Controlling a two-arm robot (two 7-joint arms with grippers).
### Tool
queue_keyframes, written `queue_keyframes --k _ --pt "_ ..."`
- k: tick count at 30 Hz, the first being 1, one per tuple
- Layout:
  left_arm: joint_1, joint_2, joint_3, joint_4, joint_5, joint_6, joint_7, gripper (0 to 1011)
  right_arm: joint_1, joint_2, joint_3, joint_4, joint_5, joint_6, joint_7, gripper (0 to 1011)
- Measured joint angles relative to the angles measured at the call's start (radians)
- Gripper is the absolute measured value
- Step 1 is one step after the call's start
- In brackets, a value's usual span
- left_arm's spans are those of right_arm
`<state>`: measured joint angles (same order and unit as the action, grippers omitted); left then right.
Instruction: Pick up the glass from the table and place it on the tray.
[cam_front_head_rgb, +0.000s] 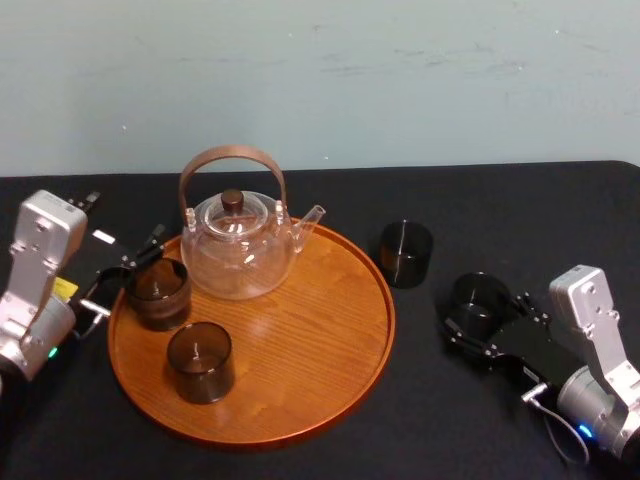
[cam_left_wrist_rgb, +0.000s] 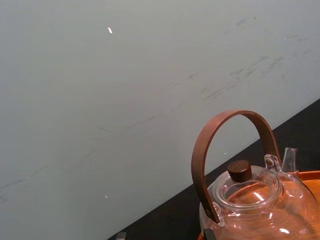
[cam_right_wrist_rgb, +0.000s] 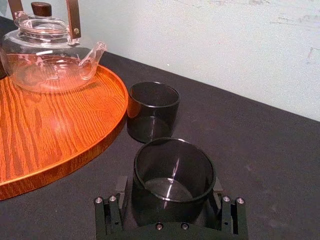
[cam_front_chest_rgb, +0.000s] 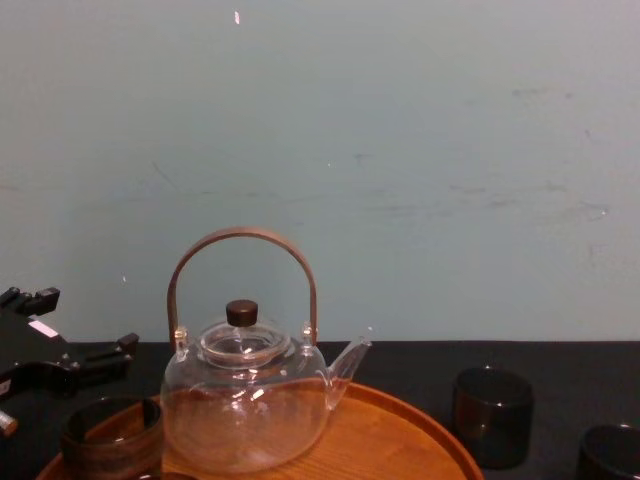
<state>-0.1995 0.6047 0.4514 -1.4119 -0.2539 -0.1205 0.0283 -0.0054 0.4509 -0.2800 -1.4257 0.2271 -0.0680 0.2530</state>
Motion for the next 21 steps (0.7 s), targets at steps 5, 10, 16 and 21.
queue_keyframes --k 5,10,16,21 --pt "0.000 0.000 0.000 0.000 0.000 0.000 0.000 1001 0.020 -0.013 0.001 0.015 -0.011 0.006 0.021 1002" --pt "0.000 0.000 0.000 0.000 0.000 0.000 0.000 1001 0.037 -0.025 0.004 0.027 -0.014 0.022 0.041 1002" --pt "0.000 0.000 0.000 0.000 0.000 0.000 0.000 1001 0.052 -0.036 0.009 0.031 -0.020 0.062 0.062 1002" --pt "0.000 0.000 0.000 0.000 0.000 0.000 0.000 1001 0.056 -0.041 0.012 0.028 -0.028 0.087 0.063 1002"
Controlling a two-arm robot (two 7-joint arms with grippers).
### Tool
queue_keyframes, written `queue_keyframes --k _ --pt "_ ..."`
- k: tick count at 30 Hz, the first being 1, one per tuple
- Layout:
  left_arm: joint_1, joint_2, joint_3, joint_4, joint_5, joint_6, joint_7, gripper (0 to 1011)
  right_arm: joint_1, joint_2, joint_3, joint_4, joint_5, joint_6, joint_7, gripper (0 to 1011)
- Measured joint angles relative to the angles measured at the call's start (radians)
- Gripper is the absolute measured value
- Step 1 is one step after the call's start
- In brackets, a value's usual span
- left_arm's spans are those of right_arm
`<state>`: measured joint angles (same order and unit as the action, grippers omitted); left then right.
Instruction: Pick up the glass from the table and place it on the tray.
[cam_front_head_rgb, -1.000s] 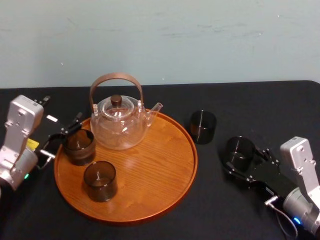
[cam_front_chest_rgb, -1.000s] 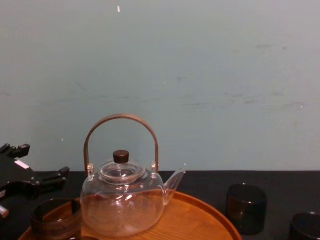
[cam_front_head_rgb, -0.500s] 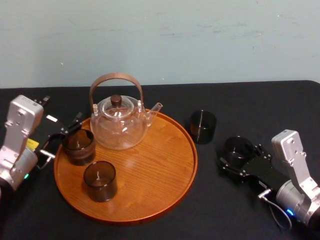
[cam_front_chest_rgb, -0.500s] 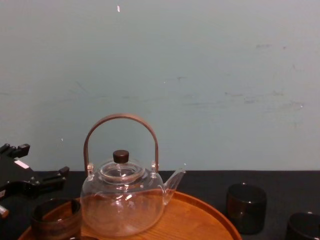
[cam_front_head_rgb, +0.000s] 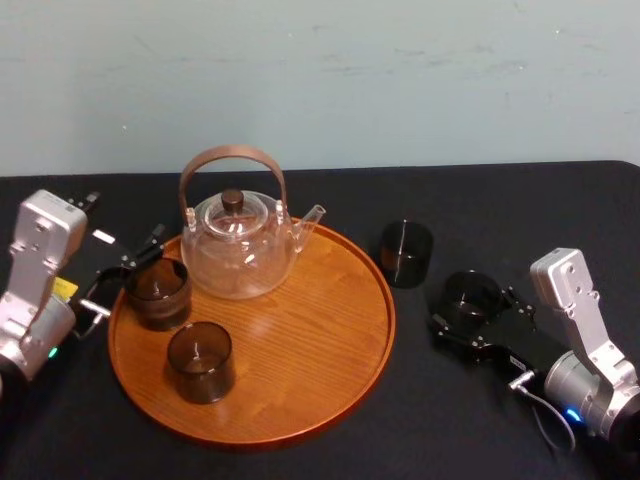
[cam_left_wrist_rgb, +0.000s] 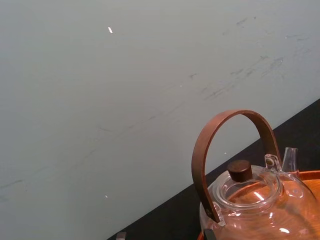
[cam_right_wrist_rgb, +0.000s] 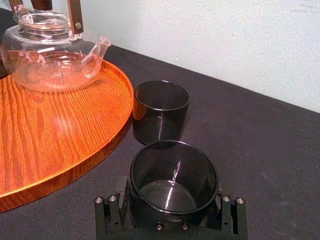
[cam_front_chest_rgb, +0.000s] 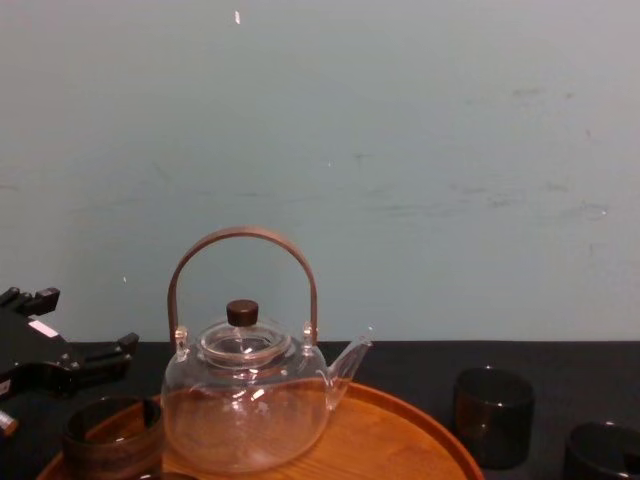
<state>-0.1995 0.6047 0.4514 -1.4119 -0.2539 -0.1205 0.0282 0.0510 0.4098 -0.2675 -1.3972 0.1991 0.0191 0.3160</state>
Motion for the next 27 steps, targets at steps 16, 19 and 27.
queue_keyframes --k 16,19,27 --pt "0.000 0.000 0.000 0.000 0.000 0.000 0.000 1001 -0.001 0.002 -0.002 0.000 0.002 -0.008 0.000 921" --pt "0.000 0.000 0.000 0.000 0.000 0.000 0.000 1001 -0.001 0.002 -0.002 0.000 0.002 -0.009 0.000 916" --pt "0.000 0.000 0.000 0.000 0.000 0.000 0.000 1001 -0.005 0.001 0.000 -0.002 0.002 -0.020 0.008 916"
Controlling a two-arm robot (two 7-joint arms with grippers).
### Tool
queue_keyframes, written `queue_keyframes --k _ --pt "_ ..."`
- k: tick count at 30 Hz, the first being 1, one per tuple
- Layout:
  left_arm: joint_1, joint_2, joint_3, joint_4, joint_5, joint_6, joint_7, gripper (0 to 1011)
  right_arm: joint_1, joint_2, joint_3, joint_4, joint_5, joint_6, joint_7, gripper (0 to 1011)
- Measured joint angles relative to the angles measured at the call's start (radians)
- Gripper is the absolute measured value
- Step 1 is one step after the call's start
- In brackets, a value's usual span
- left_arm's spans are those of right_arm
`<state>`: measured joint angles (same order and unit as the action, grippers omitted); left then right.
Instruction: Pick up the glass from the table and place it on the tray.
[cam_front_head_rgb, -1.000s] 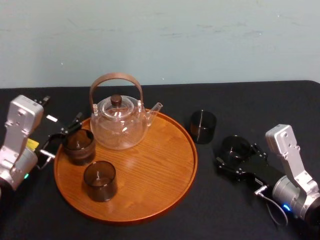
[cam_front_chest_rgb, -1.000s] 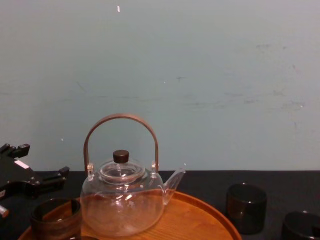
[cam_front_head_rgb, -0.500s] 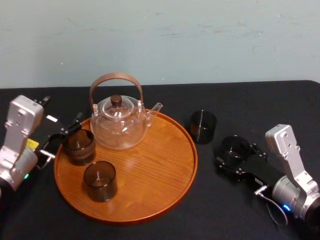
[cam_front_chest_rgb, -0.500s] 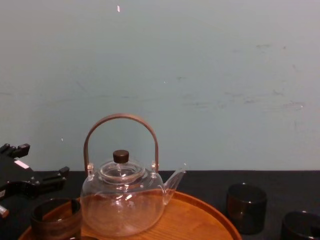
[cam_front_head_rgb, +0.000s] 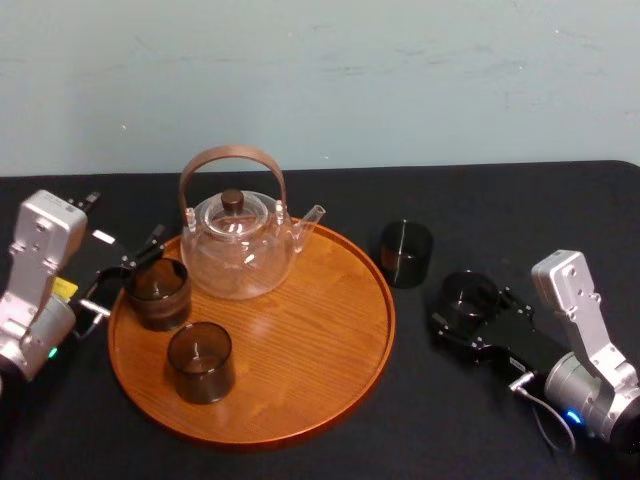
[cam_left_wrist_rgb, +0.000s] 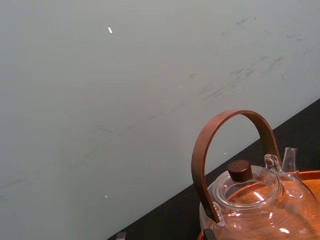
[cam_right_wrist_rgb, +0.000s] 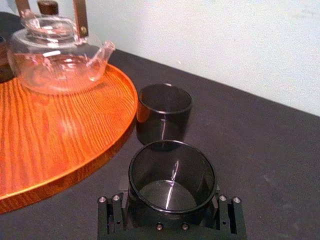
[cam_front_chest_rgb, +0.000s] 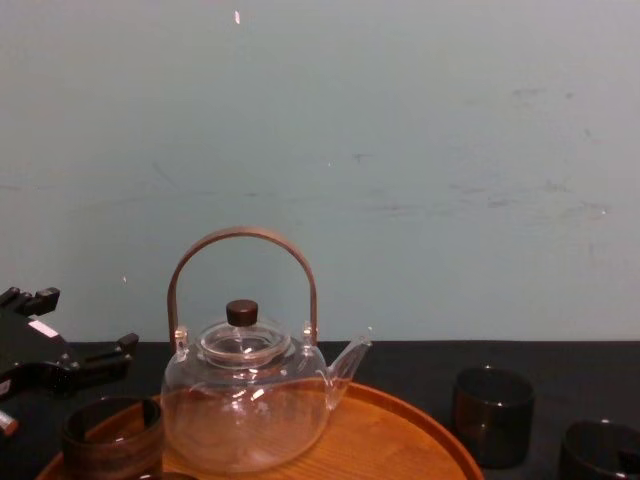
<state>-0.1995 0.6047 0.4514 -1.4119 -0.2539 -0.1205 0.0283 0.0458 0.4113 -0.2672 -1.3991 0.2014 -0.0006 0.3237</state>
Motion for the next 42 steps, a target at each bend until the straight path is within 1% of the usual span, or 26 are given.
queue_keyframes --k 3,10,13,16,20,26,38,42 --pt "0.000 0.000 0.000 0.000 0.000 0.000 0.000 1001 -0.006 0.000 0.004 -0.010 -0.001 -0.011 0.008 916" --pt "0.000 0.000 0.000 0.000 0.000 0.000 0.000 1001 -0.030 0.008 0.004 -0.069 -0.020 -0.023 0.026 916" --pt "0.000 0.000 0.000 0.000 0.000 0.000 0.000 1001 -0.040 0.009 -0.009 -0.104 -0.032 -0.024 0.037 916" --pt "0.000 0.000 0.000 0.000 0.000 0.000 0.000 1001 -0.043 0.008 -0.021 -0.121 -0.039 -0.024 0.045 917" --pt "0.000 0.000 0.000 0.000 0.000 0.000 0.000 1001 -0.044 0.002 -0.046 -0.144 -0.052 -0.023 0.058 916" --pt "0.000 0.000 0.000 0.000 0.000 0.000 0.000 1001 -0.034 -0.009 -0.076 -0.147 -0.062 -0.022 0.072 916" --pt "0.000 0.000 0.000 0.000 0.000 0.000 0.000 1001 0.016 -0.048 -0.140 -0.093 -0.063 -0.034 0.104 917" --pt "0.000 0.000 0.000 0.000 0.000 0.000 0.000 1001 0.030 -0.056 -0.154 -0.081 -0.064 -0.036 0.108 917"
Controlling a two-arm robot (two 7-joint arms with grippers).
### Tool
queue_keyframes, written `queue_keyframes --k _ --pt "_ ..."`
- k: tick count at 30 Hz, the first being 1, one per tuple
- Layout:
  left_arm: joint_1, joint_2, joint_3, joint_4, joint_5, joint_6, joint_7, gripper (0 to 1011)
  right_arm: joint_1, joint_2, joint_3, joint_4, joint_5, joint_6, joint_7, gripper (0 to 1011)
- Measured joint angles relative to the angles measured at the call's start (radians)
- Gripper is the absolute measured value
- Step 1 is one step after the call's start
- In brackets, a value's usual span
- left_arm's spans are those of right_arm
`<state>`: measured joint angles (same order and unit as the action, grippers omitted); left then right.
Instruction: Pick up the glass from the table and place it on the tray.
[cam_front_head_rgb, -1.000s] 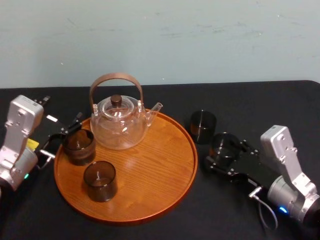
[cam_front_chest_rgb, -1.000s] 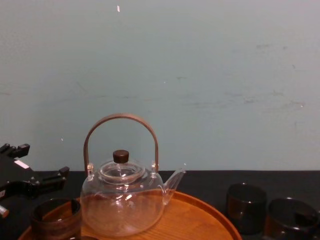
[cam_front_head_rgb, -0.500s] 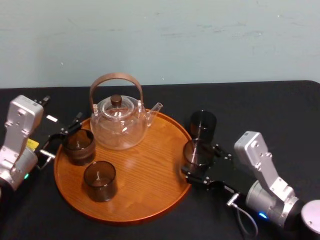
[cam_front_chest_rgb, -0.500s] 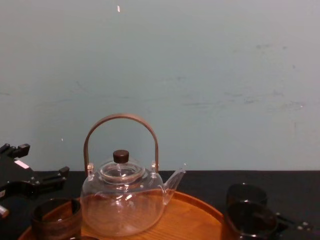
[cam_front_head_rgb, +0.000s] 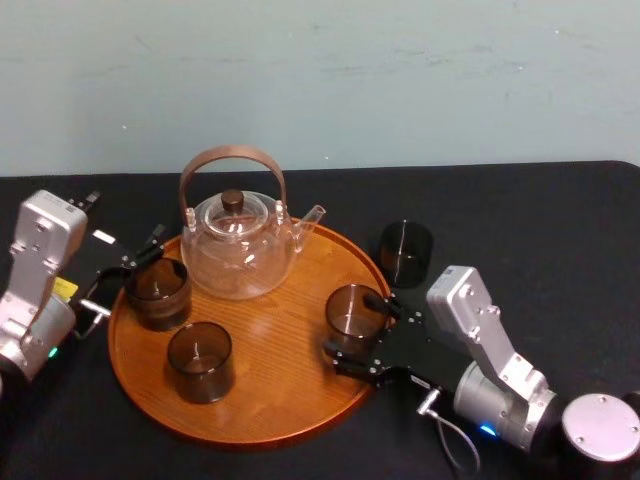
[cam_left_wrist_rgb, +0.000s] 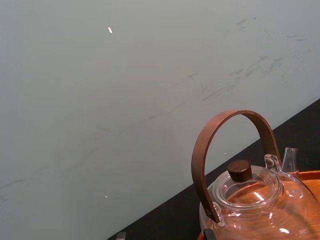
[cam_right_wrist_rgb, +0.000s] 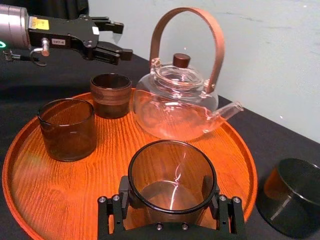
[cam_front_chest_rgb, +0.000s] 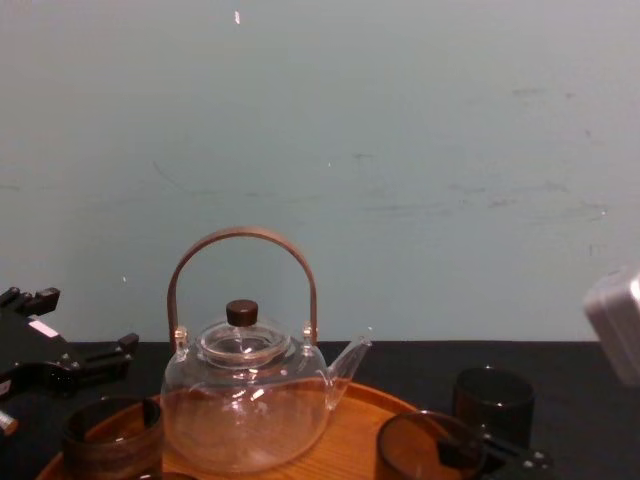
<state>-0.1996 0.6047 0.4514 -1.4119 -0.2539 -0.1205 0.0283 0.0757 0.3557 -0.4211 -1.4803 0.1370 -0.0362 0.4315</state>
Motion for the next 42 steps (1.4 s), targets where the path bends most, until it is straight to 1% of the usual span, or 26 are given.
queue_keyframes --k 3,16,26,42 --pt "0.000 0.000 0.000 0.000 0.000 0.000 0.000 1001 0.016 -0.009 -0.018 0.012 -0.011 -0.002 0.000 916" --pt "0.000 0.000 0.000 0.000 0.000 0.000 0.000 1001 0.058 -0.038 -0.074 0.050 -0.036 -0.004 0.011 916" --pt "0.000 0.000 0.000 0.000 0.000 0.000 0.000 1001 0.073 -0.051 -0.098 0.068 -0.038 -0.004 0.022 916" --pt "0.000 0.000 0.000 0.000 0.000 0.000 0.000 1002 0.087 -0.066 -0.120 0.095 -0.038 0.000 0.027 916"
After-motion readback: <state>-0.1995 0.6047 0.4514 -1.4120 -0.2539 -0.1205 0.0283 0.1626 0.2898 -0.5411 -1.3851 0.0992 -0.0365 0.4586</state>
